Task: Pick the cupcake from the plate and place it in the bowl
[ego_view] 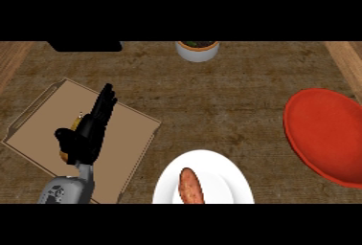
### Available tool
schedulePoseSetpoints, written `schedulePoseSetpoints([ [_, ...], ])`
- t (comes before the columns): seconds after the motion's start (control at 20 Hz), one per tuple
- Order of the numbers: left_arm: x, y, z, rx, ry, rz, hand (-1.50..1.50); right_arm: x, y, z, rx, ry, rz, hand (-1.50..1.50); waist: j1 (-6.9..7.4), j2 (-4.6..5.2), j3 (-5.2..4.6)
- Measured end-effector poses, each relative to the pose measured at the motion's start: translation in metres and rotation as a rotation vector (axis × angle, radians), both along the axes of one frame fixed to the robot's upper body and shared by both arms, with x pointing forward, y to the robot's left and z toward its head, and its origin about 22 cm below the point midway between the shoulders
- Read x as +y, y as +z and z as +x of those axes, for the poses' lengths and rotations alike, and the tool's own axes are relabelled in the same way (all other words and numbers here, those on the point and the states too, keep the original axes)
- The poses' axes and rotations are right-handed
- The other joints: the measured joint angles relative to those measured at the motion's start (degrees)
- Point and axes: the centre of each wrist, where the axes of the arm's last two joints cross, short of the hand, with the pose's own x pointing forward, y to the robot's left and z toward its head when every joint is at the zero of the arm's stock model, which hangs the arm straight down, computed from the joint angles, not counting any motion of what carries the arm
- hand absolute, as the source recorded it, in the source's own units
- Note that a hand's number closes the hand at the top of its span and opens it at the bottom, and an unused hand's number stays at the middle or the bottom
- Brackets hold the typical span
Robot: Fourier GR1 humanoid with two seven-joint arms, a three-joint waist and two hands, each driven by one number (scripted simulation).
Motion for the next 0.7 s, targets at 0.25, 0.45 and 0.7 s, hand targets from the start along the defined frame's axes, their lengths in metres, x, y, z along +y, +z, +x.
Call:
schedulePoseSetpoints([
  [0.25,0.006,0.0,-0.001,0.0,0.025,0.004,0.0,-0.028,0.01,0.003,-0.004,0.012,-0.035,1.5,-1.52,-0.18,-0.2],
  [0.45,0.011,0.0,-0.003,0.003,0.042,0.008,0.0,-0.053,0.038,0.01,-0.06,-0.021,-0.039,1.5,-2.22,-0.22,-0.32],
  [0.7,0.013,-0.002,-0.007,-0.001,0.05,0.007,0.0,-0.078,0.068,0.02,-0.105,-0.089,-0.067,1.5,-2.66,-0.05,-0.33],
])
